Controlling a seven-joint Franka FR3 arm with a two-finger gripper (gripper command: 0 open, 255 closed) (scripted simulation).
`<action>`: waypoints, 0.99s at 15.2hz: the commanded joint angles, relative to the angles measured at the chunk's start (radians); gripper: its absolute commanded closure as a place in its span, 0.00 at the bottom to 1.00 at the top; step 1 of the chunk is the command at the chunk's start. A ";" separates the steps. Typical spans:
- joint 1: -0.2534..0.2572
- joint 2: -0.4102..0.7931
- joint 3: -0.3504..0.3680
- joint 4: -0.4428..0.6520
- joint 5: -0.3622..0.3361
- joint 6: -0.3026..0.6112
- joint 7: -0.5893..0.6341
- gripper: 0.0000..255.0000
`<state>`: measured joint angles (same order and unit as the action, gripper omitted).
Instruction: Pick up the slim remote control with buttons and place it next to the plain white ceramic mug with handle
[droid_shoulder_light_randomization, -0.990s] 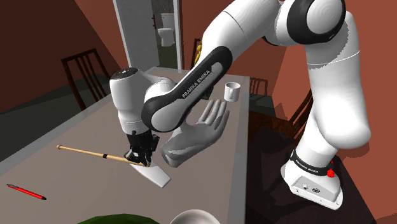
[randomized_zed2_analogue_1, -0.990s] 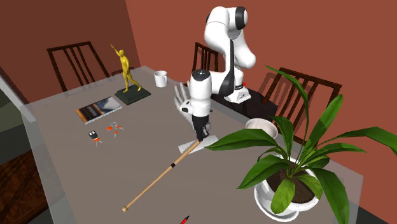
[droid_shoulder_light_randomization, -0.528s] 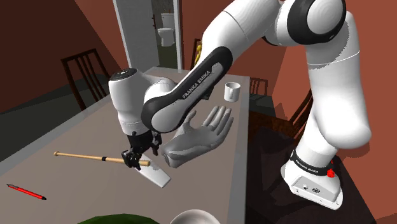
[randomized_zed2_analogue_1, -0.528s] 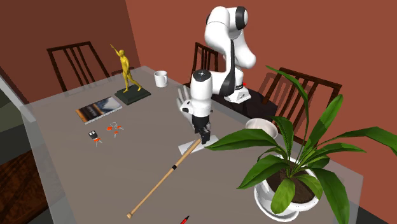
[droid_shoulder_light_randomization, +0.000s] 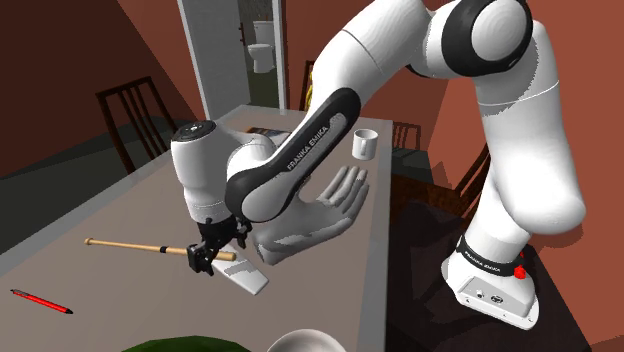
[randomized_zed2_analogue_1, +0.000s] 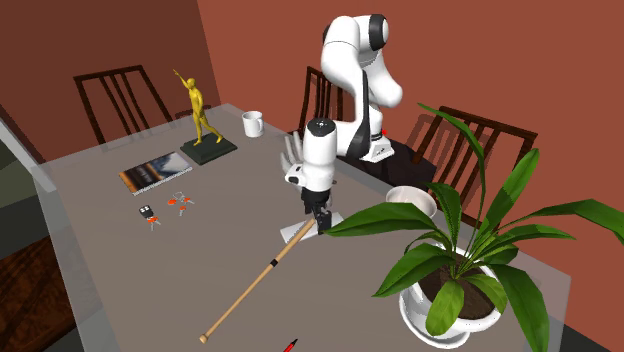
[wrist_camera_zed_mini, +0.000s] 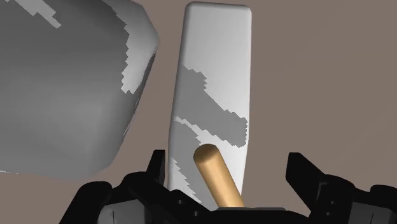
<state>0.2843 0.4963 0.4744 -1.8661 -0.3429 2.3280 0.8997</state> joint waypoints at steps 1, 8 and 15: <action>0.002 0.040 -0.014 -0.018 -0.007 0.013 0.008 0.00; 0.004 0.039 -0.017 -0.018 -0.005 0.013 0.007 0.00; -0.027 -0.035 0.003 -0.095 0.024 0.022 -0.010 1.00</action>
<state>0.2577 0.4315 0.4728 -1.9350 -0.3290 2.3613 0.8927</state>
